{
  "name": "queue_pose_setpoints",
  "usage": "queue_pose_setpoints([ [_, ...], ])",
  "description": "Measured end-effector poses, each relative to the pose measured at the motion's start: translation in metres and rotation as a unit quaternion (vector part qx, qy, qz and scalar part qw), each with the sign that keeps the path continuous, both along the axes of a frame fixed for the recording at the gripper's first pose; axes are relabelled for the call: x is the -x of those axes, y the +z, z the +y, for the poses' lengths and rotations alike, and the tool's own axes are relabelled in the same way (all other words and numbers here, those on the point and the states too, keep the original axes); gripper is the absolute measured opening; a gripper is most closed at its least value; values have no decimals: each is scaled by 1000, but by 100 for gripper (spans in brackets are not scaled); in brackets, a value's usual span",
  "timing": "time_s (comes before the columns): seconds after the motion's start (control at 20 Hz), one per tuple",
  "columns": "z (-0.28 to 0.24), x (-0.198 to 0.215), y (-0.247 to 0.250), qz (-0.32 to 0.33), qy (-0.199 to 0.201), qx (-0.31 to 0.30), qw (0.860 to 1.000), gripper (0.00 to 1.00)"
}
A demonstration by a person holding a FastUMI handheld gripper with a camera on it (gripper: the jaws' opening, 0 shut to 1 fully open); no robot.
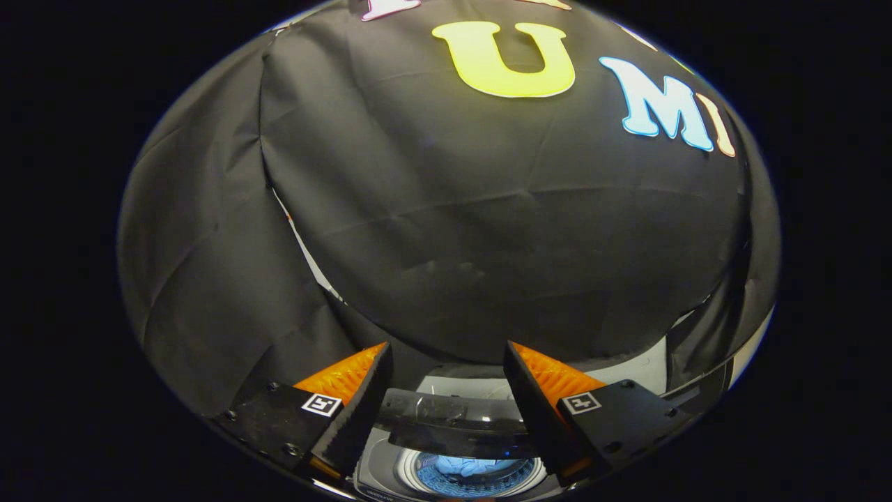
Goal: Put the clothes into the washing machine and then close the washing machine lid.
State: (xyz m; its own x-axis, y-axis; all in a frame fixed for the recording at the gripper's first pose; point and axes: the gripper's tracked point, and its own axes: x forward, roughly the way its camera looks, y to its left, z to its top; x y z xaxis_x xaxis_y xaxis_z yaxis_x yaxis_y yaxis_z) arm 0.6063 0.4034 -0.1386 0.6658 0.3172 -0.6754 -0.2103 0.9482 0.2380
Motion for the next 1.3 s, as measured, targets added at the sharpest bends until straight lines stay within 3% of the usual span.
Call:
queue_pose_setpoints([
  [0.15,-11,10,-17,1,5,46,999,99],
  [0.55,-15,3,-10,-51,1,43,998,99],
  [1.3,-19,77,2,-152,-11,39,988,99],
])
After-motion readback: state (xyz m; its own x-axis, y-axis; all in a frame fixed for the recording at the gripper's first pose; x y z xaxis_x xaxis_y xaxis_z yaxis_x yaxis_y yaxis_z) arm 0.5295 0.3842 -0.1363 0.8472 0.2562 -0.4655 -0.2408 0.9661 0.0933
